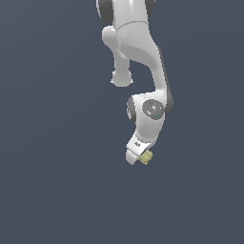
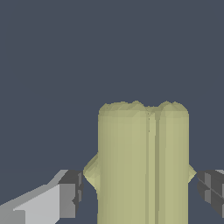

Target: Pick up the object and move it to a goal position.

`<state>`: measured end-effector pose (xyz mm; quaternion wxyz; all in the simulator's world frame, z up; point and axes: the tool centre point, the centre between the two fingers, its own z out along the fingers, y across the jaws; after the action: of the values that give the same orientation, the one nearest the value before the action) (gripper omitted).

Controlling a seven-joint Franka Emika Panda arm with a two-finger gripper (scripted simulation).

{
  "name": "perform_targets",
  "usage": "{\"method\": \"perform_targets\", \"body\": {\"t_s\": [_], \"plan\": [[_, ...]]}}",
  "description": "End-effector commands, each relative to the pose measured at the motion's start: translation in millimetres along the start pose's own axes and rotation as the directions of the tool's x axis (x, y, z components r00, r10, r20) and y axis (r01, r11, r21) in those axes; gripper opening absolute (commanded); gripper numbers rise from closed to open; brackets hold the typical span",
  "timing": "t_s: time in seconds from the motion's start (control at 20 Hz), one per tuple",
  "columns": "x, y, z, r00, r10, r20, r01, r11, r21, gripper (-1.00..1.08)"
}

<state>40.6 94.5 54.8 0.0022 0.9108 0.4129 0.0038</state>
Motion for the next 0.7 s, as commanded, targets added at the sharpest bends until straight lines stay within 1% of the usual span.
{"method": "perform_targets", "body": {"t_s": [0.0,0.35,0.65], "plan": [[-2,0,0,1.000,0.000,0.002,0.000,1.000,0.002,-1.00],[-20,4,-17,1.000,0.000,0.002,0.000,1.000,0.002,-1.00],[-52,12,-48,1.000,0.001,0.004,-0.001,1.000,0.003,-1.00]]}}
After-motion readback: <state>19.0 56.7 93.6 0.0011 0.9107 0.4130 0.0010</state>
